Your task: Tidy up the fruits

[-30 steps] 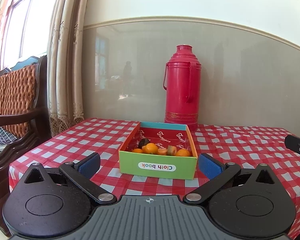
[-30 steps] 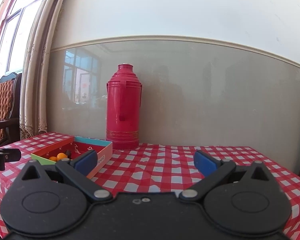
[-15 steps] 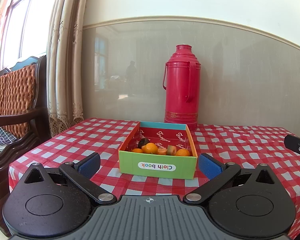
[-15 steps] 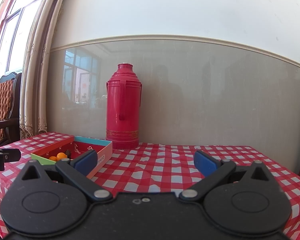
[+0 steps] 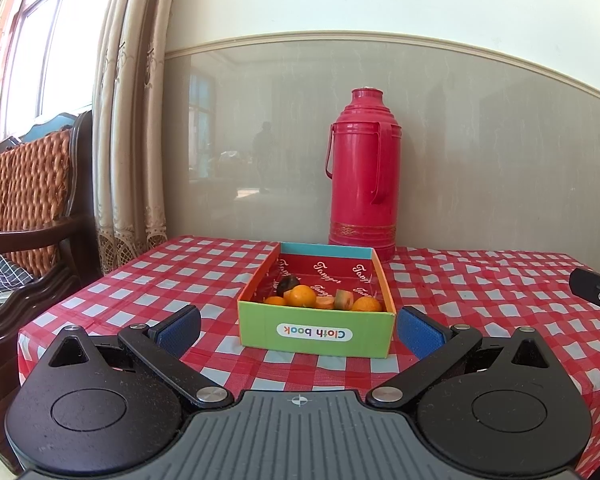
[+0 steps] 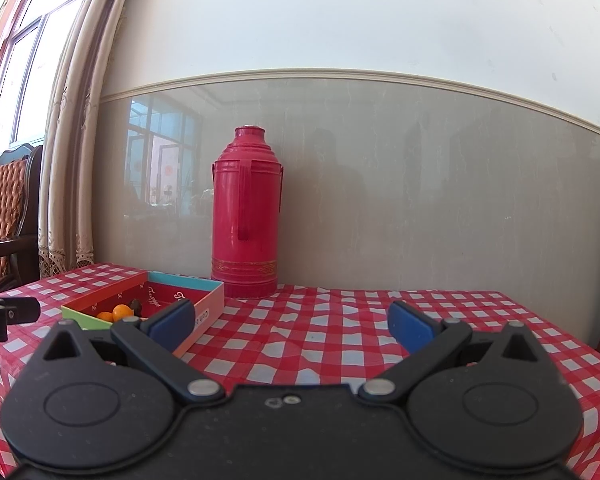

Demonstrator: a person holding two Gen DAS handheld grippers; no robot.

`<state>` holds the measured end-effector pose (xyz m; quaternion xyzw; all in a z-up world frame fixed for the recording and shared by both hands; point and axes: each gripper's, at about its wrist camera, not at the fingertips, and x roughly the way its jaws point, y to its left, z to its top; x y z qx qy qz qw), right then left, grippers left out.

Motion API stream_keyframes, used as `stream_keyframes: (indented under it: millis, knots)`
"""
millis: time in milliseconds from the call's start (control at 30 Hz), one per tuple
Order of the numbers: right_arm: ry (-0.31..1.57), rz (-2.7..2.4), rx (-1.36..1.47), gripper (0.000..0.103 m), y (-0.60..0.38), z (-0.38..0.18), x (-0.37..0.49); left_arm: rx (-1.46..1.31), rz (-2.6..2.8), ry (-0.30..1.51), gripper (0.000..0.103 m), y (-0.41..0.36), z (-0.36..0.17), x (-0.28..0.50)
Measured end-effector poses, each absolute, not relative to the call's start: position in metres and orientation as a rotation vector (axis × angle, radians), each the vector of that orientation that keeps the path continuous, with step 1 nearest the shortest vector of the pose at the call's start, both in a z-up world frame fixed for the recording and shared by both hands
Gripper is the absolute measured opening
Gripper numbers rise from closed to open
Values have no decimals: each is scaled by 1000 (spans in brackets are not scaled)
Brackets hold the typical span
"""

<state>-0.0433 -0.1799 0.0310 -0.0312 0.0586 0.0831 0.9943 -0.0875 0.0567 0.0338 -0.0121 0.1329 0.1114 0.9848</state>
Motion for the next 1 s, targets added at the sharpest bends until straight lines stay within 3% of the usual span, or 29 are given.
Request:
stream_keyframes:
  millis: [1000]
  knots:
    - [119, 168, -62, 97, -181, 30, -43, 22, 191, 256, 103, 54, 35, -88]
